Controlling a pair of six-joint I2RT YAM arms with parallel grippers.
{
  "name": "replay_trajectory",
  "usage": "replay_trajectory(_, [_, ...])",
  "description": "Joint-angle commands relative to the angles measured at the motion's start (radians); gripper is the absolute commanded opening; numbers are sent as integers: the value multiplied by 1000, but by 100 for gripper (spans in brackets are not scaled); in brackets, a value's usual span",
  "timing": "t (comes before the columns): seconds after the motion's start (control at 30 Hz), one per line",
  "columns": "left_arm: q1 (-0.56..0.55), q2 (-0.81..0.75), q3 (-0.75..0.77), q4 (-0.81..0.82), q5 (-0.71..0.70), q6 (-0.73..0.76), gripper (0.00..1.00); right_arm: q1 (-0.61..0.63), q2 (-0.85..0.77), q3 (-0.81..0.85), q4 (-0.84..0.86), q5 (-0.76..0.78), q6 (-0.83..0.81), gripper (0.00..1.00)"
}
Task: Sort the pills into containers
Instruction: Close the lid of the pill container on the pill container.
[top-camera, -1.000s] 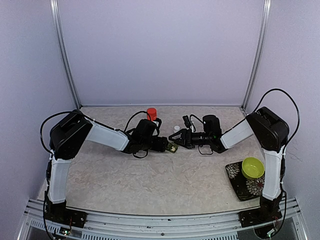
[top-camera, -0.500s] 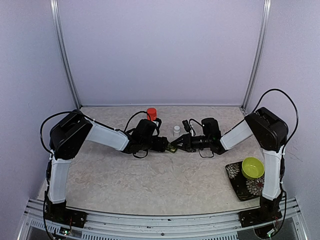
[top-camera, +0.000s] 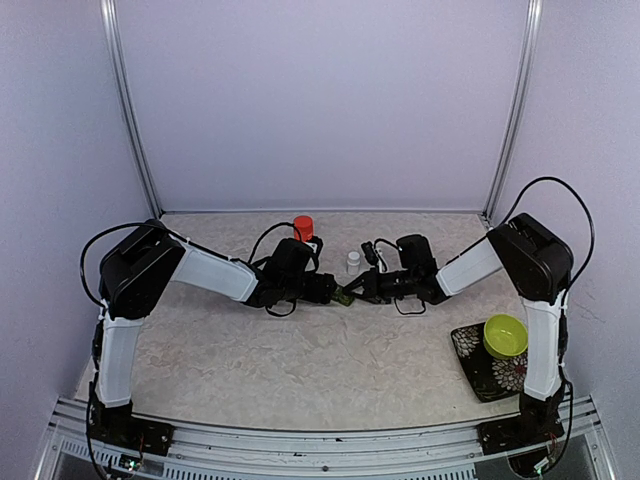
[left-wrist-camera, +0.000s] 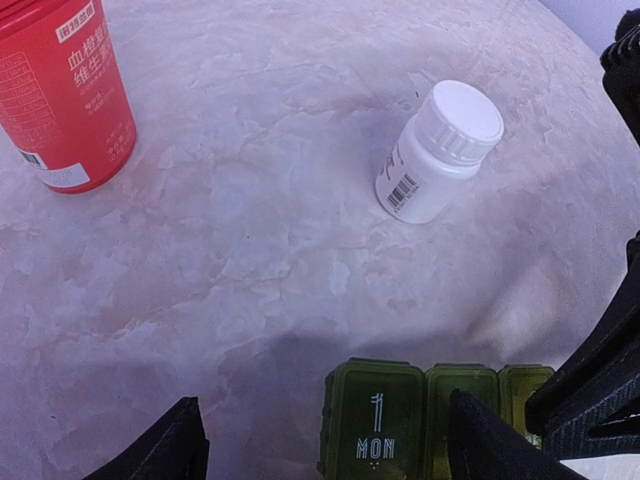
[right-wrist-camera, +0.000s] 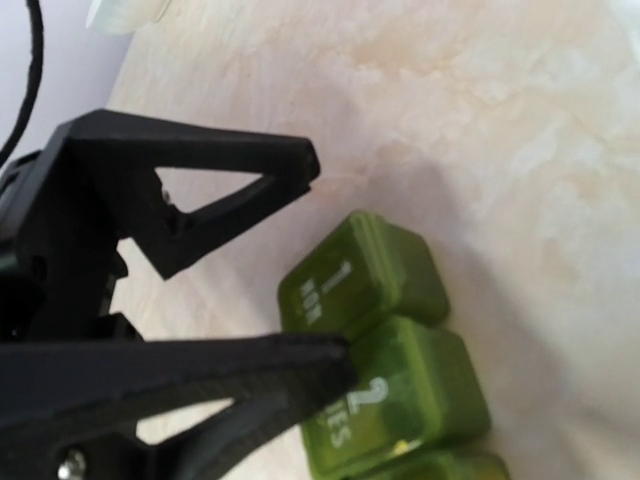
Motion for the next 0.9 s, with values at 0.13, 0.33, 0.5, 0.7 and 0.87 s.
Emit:
replay_trajectory(0.13, [0,1,-12,-40,-13,1,80,29,49,31,-76,13,-37,2])
replay_trajectory(0.33, [2,-1,-11,-39,-11,4,80,29,70,-4,-53,28,-17,0])
replay_trajectory(0.5, [2,3,-10,-40,-12,1,80,29,73,-34,-35,36,-8,0])
replay_trajectory(0.7, [6,4,-7,-45,-12,-3,80,29,68,-57,-37,31,-26,0])
replay_trajectory(0.87, [6,9,-1,-56,-13,-6,80,40,72,-40,-96,51,-84,0])
